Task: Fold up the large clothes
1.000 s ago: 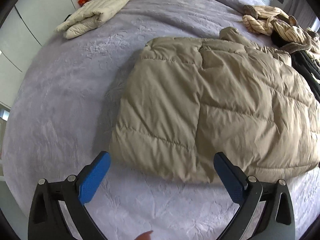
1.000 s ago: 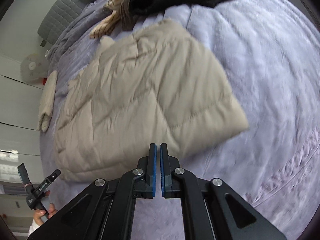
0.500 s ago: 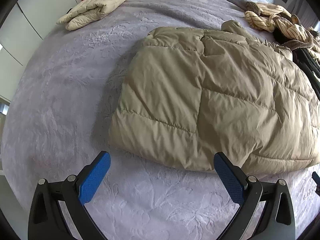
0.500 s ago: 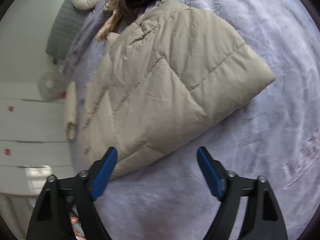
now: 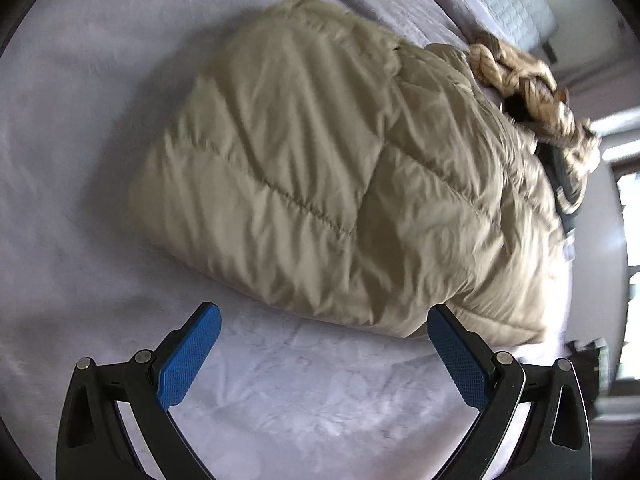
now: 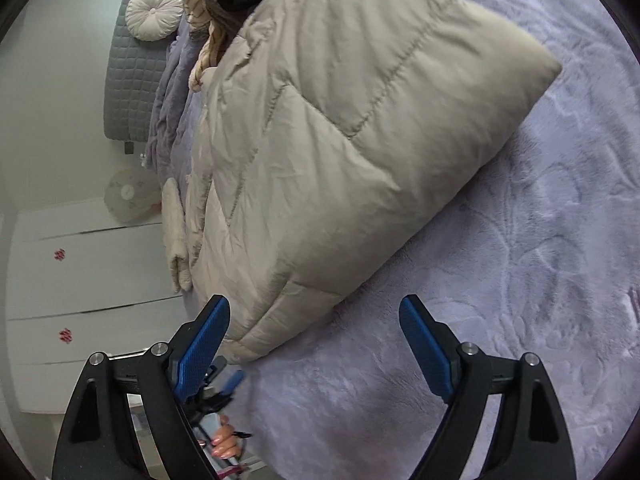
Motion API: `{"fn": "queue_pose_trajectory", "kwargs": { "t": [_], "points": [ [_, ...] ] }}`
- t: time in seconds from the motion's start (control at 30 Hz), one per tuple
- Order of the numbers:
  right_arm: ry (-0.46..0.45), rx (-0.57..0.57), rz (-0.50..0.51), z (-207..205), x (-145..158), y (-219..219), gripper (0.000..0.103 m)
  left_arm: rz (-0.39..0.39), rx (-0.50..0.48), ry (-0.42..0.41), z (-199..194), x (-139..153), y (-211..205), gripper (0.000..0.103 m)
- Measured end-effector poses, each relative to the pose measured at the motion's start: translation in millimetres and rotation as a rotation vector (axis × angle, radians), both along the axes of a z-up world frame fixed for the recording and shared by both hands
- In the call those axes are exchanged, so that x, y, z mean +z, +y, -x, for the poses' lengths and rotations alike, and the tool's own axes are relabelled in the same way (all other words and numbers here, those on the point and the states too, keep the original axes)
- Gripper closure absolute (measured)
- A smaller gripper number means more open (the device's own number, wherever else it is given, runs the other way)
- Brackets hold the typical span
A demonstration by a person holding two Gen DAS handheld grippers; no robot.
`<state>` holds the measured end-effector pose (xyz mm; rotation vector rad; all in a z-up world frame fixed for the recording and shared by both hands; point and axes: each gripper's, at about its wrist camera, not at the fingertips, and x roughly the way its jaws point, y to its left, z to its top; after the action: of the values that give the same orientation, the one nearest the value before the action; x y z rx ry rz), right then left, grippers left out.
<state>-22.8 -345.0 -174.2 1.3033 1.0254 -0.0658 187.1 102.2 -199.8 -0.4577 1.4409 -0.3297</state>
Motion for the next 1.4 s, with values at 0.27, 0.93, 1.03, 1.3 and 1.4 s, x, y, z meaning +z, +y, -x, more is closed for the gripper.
{"fn": "queue_pose_trajectory", "kwargs": {
  "t": [0.27,0.93,1.03,1.3,1.4],
  "points": [
    [-0.059,-0.062,-0.101,-18,-36,-7,0.014,0.192,0.105,0.035,-14,-37,10,0.000],
    [-0.157,-0.187,-0.215,-42,-42,-14,0.077,0.218,0.070,-0.153,-54,10,-23,0.086],
    [-0.194,-0.165,-0.204,-40,-26,-10,0.081,0.233,0.050,-0.190,-48,31,-18,0.088],
    [-0.206,-0.112,-0.157,3,13,11,0.082,0.252,-0.023,-0.194,-9,61,8,0.088],
    [-0.185,-0.114,-0.149,34,16,26,0.082,0.254,-0.053,-0.164,18,61,24,0.088]
  ]
}}
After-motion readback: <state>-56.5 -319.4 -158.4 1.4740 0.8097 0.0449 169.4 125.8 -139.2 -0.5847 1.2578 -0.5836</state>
